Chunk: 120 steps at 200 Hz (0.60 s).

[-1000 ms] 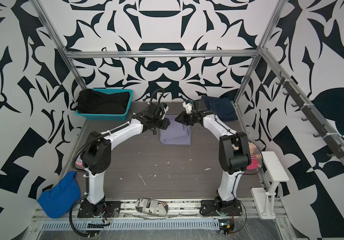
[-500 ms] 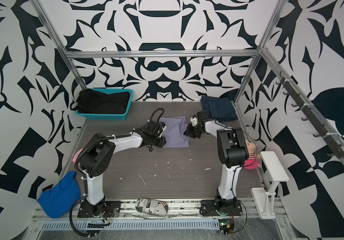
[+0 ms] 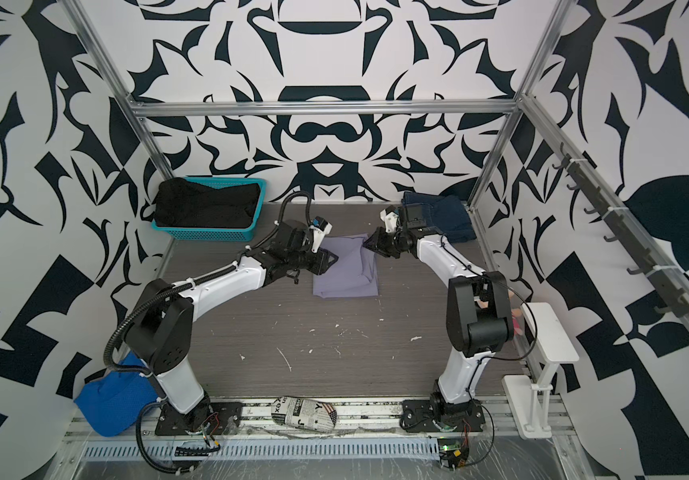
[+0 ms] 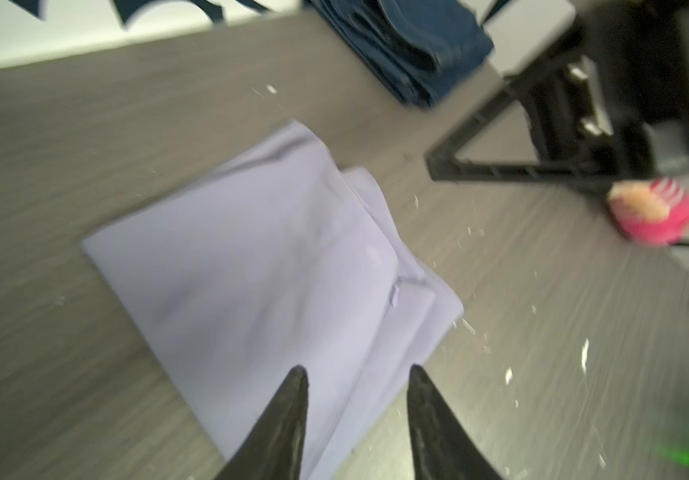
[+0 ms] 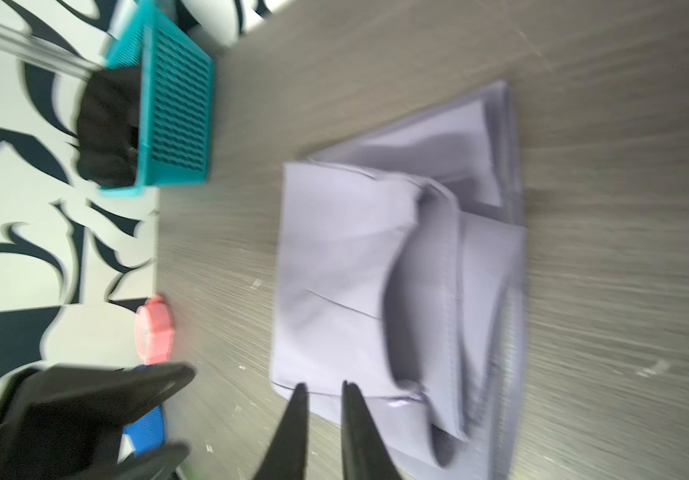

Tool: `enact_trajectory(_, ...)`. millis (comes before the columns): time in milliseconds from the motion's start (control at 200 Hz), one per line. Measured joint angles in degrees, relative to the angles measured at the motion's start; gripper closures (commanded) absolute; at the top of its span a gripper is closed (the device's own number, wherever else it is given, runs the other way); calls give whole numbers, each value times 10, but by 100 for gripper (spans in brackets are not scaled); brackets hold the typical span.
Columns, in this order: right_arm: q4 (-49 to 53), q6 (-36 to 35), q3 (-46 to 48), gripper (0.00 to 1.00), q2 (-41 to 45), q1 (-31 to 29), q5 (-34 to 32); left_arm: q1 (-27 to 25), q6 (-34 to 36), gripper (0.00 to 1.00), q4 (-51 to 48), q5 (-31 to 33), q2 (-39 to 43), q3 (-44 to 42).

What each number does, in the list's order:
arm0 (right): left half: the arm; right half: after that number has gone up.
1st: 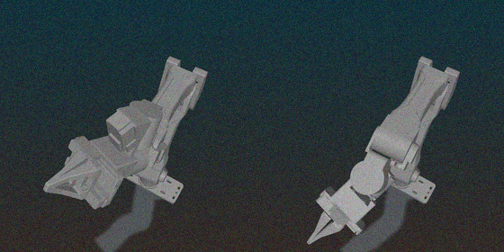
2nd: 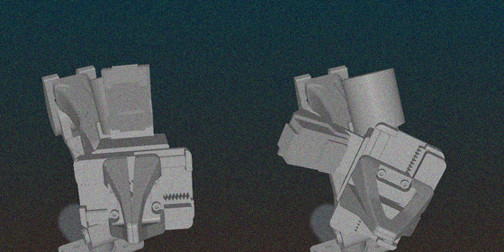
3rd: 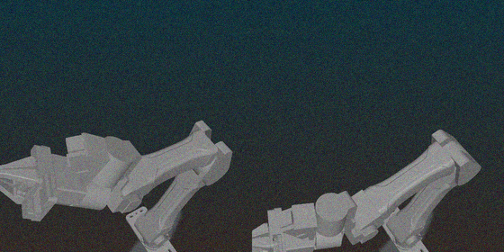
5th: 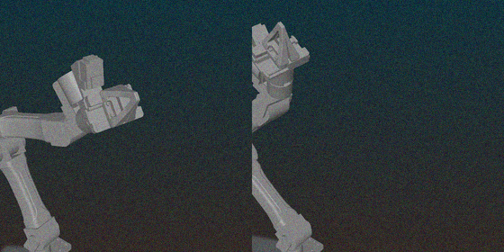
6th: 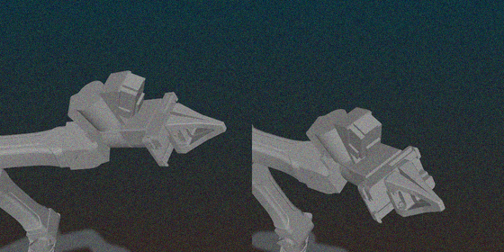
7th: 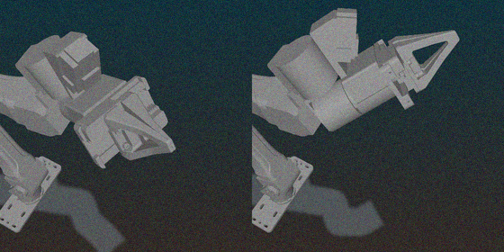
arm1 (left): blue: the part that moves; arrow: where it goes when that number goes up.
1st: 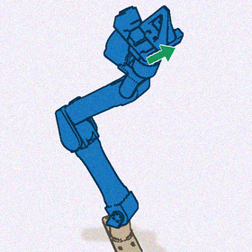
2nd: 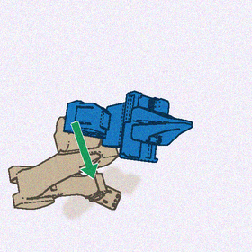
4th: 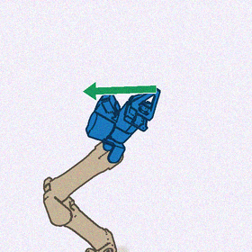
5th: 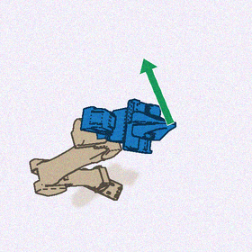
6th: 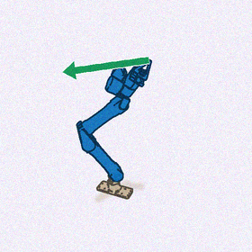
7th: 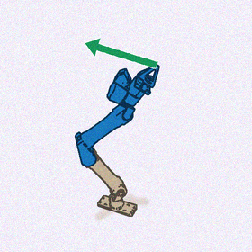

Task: Fold and stack the skirts
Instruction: 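Lower both grippers onto the folded lavender skirt's edges to grasp it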

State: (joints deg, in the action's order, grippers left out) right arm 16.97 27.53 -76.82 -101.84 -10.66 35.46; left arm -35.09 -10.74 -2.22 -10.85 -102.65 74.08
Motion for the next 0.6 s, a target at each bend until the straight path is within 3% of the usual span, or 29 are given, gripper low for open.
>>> enact_trajectory(195,3,-6,-39,41,-57,-26,-7,22,-36,57,24,-10,-79,30)
enact_trajectory(325,17,-15,-34,33,-82,-30,-31,14,-49,48,24,-8,-96,10)
enact_trajectory(465,21,-24,-27,33,-82,-29,-38,10,-54,45,34,-5,-103,6)
enact_trajectory(600,18,-33,-27,48,-88,-31,-26,10,-54,45,42,-5,-129,9)
